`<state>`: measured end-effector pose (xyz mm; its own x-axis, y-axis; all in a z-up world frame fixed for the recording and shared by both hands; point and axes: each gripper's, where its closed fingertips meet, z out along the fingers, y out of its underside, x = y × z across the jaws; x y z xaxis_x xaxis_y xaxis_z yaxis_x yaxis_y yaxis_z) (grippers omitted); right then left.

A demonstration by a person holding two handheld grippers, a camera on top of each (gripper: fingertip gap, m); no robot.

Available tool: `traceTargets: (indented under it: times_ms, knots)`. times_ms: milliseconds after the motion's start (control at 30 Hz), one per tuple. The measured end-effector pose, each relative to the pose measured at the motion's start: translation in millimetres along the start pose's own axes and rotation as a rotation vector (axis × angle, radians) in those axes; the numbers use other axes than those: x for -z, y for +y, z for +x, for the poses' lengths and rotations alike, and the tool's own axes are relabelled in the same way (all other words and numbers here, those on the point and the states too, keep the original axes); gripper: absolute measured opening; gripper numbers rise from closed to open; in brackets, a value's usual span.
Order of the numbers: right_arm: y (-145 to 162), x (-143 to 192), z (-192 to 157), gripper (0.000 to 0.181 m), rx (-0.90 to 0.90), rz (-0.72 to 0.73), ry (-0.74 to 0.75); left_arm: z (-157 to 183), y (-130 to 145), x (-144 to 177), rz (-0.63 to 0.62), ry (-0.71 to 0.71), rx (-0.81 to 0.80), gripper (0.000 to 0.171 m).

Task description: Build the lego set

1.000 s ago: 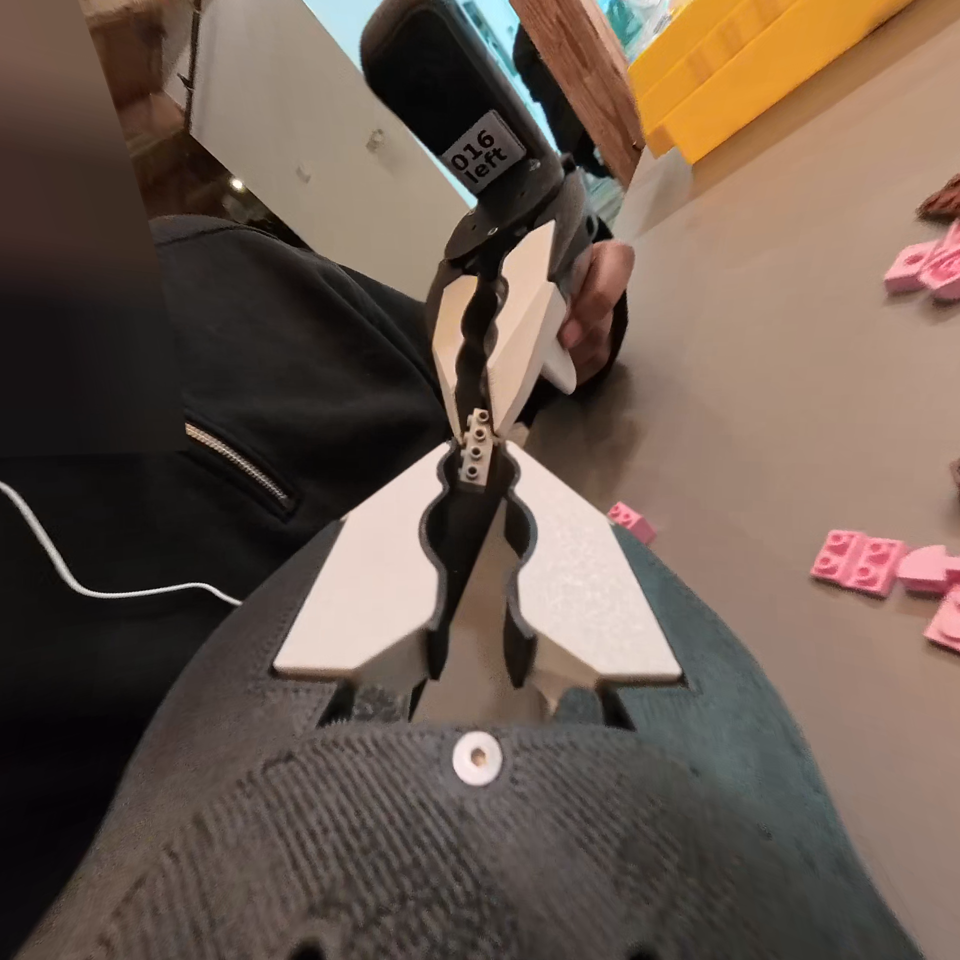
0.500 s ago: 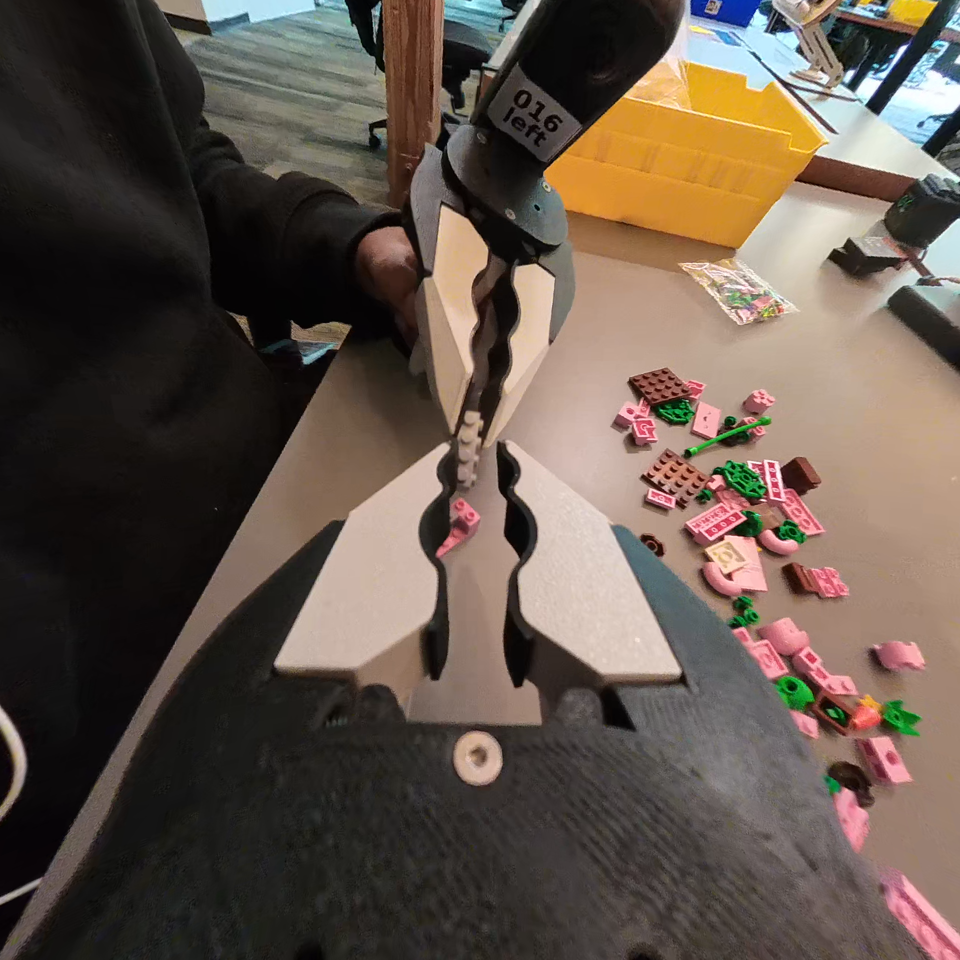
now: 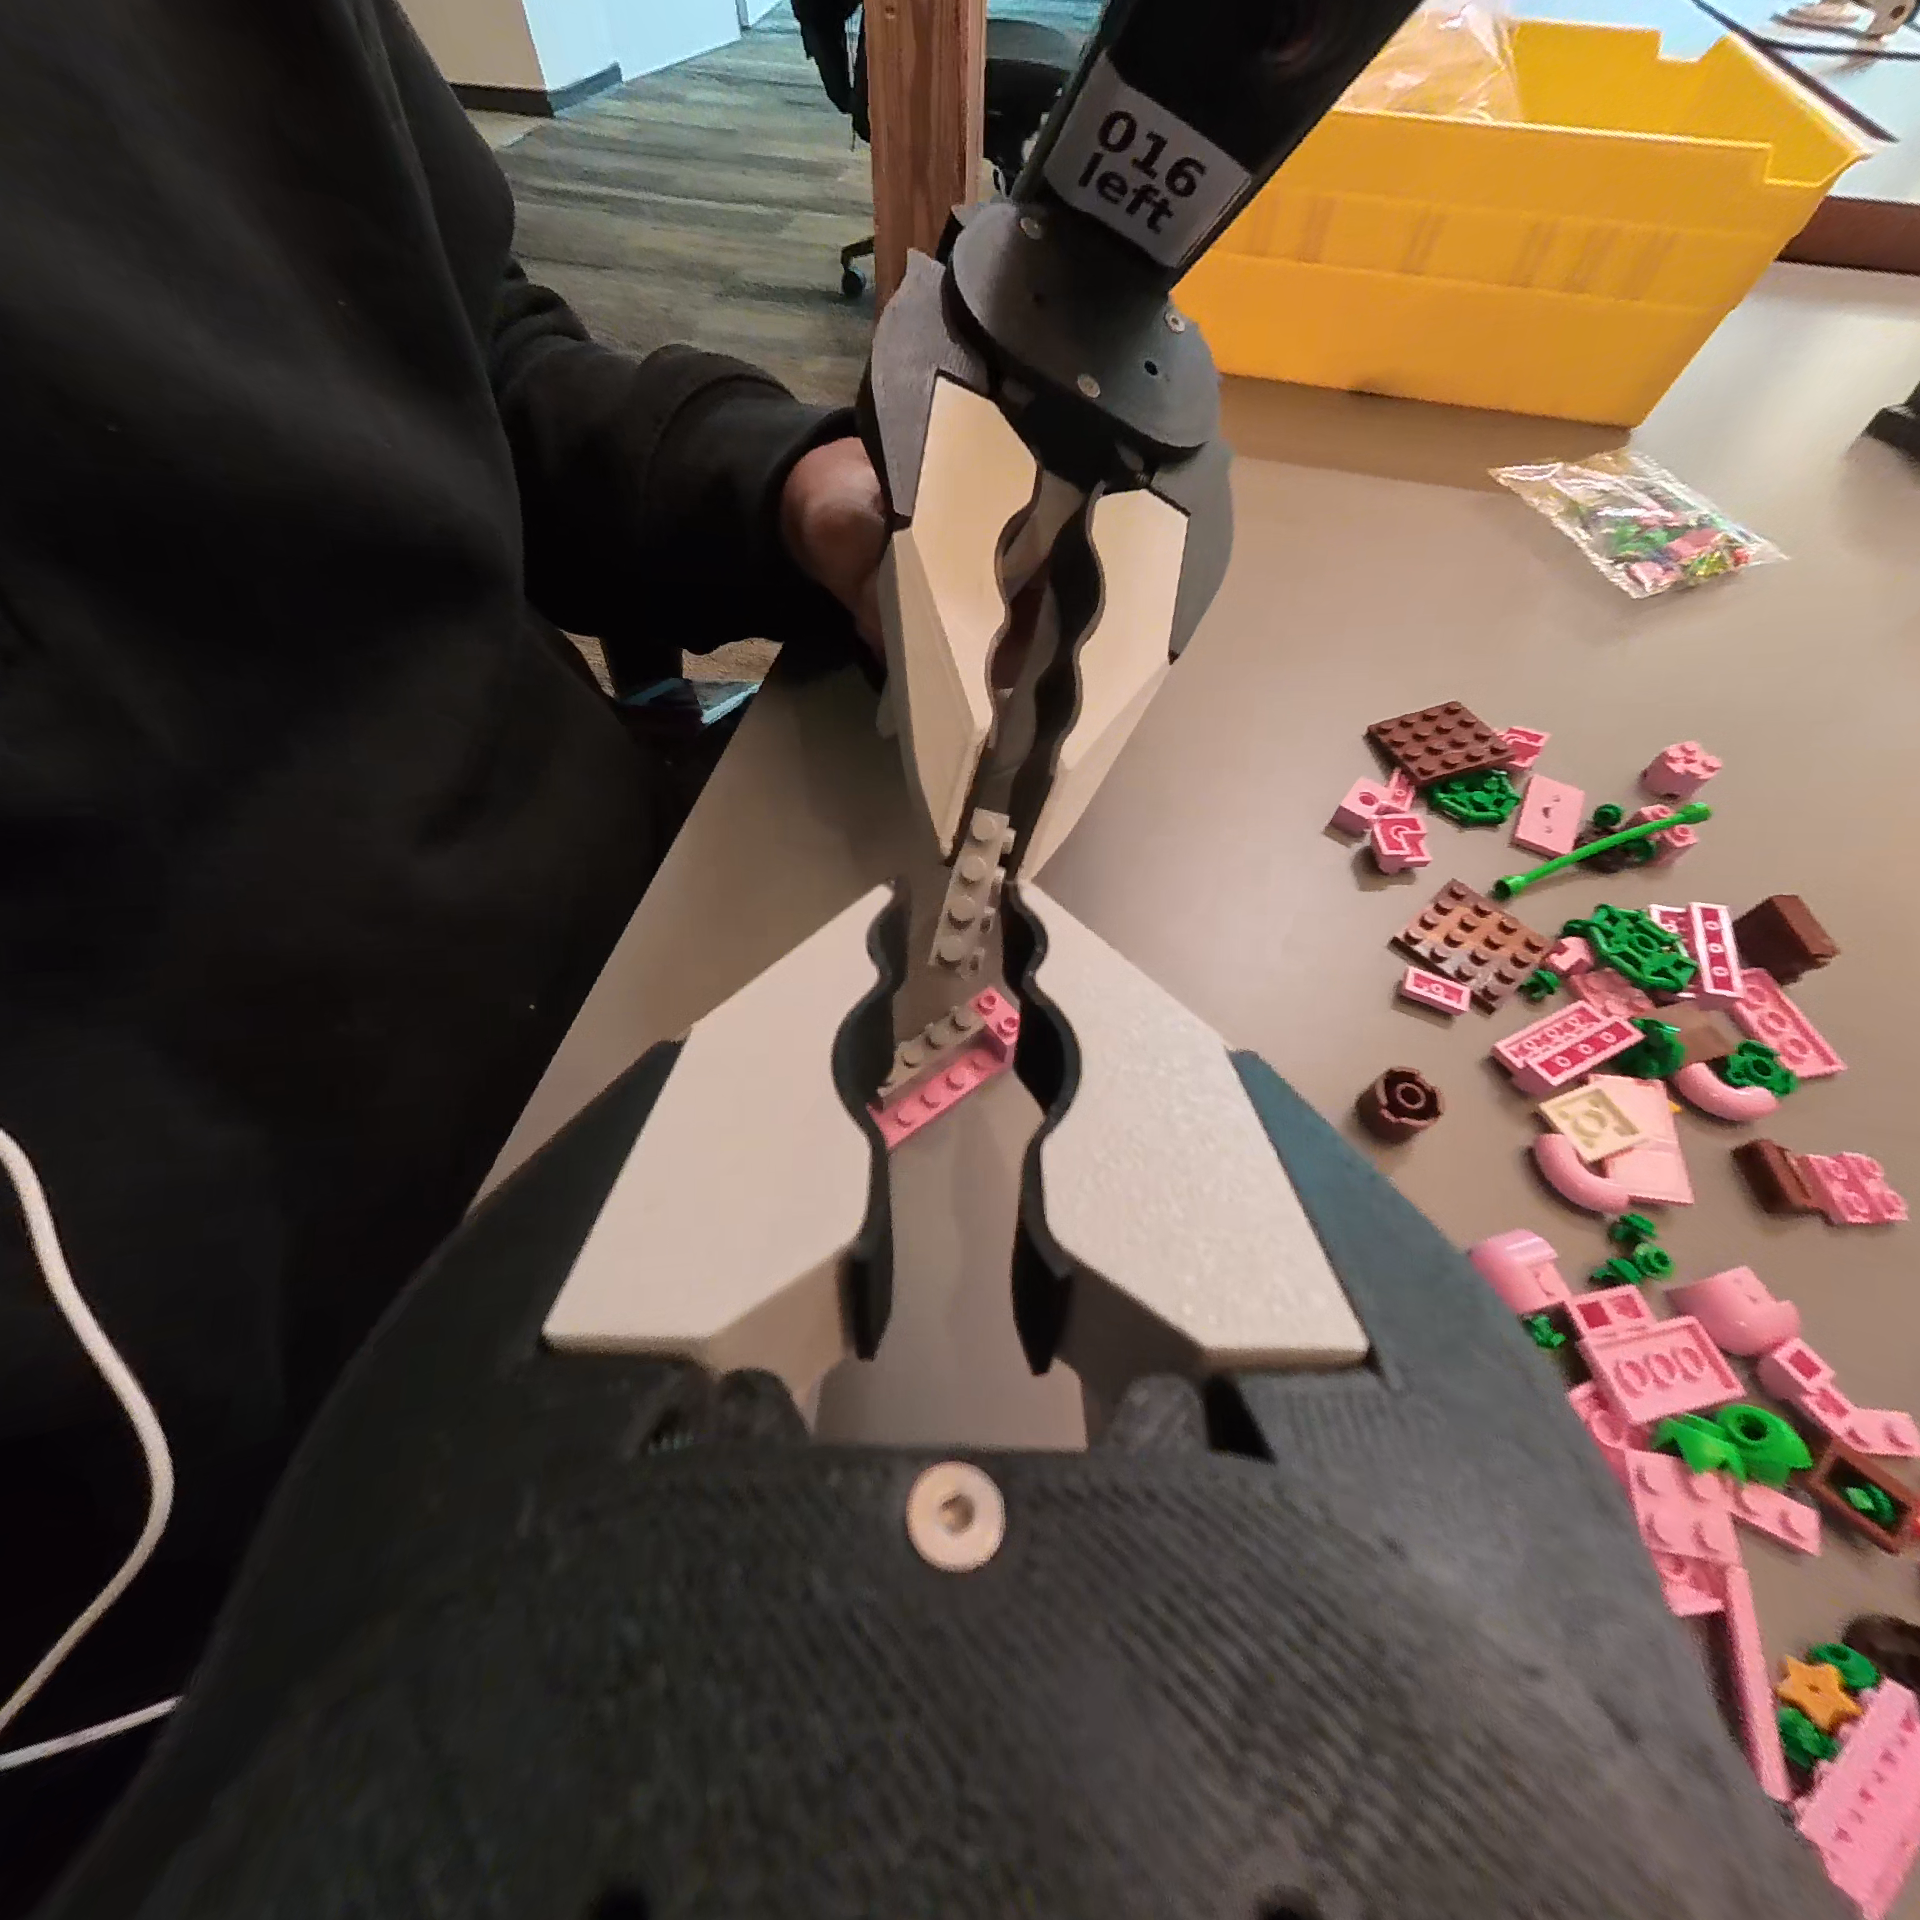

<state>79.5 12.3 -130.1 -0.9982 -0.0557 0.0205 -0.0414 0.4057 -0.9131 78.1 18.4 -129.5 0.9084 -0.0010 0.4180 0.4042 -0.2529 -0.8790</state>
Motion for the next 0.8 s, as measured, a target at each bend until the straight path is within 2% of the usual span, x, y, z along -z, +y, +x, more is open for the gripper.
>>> traceTargets:
  times_ms: [100,567,700,800]
  knots:
    - [2,-1,2,0.011,0.004,-0.009,0.012,1,1,-1,-0.007,0.002,-0.006,0.009]
    - [1,-1,0,0.009,-0.017,-0.014,-0.001,3,0,0,0.001,0.013,-0.012,0.009]
    - [1,8,14,0.008,-0.076,0.000,0.054,0,-4,2,0.032,-0.012,-0.023,0.021]
    - [7,18,29,0.008,-0.188,-0.008,0.097,1,-3,0,0.015,-0.027,-0.052,0.020]
